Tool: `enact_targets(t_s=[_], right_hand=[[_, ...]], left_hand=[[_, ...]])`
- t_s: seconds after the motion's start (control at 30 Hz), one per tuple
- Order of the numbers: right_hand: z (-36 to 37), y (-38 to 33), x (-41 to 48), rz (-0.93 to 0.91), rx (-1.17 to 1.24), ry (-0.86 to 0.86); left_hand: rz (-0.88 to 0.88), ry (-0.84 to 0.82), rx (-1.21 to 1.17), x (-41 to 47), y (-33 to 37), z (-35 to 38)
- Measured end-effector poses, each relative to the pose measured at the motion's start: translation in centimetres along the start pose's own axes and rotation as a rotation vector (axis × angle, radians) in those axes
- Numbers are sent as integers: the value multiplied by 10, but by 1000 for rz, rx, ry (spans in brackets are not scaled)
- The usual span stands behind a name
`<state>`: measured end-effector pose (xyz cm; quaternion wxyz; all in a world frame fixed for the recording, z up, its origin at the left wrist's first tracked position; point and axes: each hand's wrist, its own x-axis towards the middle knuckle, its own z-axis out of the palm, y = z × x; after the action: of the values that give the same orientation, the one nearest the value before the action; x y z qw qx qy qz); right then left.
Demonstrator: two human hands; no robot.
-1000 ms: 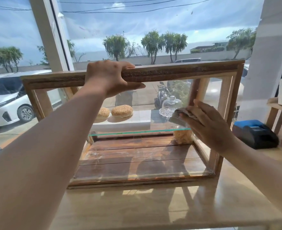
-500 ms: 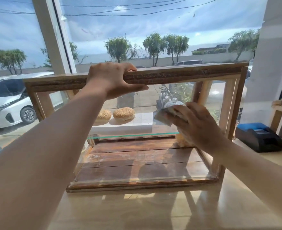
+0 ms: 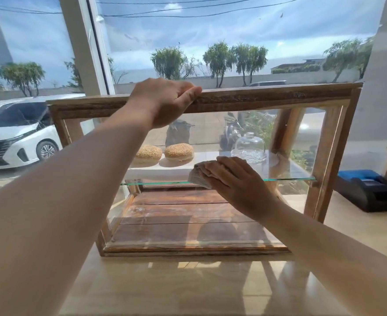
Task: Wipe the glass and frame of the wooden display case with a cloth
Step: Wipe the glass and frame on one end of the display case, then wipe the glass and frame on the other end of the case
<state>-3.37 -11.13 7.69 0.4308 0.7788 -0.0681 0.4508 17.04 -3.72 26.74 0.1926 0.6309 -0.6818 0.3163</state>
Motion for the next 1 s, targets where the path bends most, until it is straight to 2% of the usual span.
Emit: enact_targets(t_s=[0.13,0.27,0.4,0.53,0.73,0.83,0.93,1.0], right_hand=[[6,-22,-26,30,-5,-1],[7,-51,-64,-17,43,-72],[10,-81,-92,122,130,-118],[4,-114,-106,131,268,-196],[-22,-143,-105,441,427,-252],[-33,-142,-114,591,519,-267],[-48,-133,-131,768,566,-450],[-57,-126,-140,826,630,-565]], left_hand=[[2,18,17,2,0,2],[14,27,49,2,0,3],[39,49,90,1,2,4],[47,56,103,1,3,5],[37,103,95,-6,11,6],[106,166,43,-25,17,7],[170,337,82,-64,27,25],[175,362,77,-101,39,46]])
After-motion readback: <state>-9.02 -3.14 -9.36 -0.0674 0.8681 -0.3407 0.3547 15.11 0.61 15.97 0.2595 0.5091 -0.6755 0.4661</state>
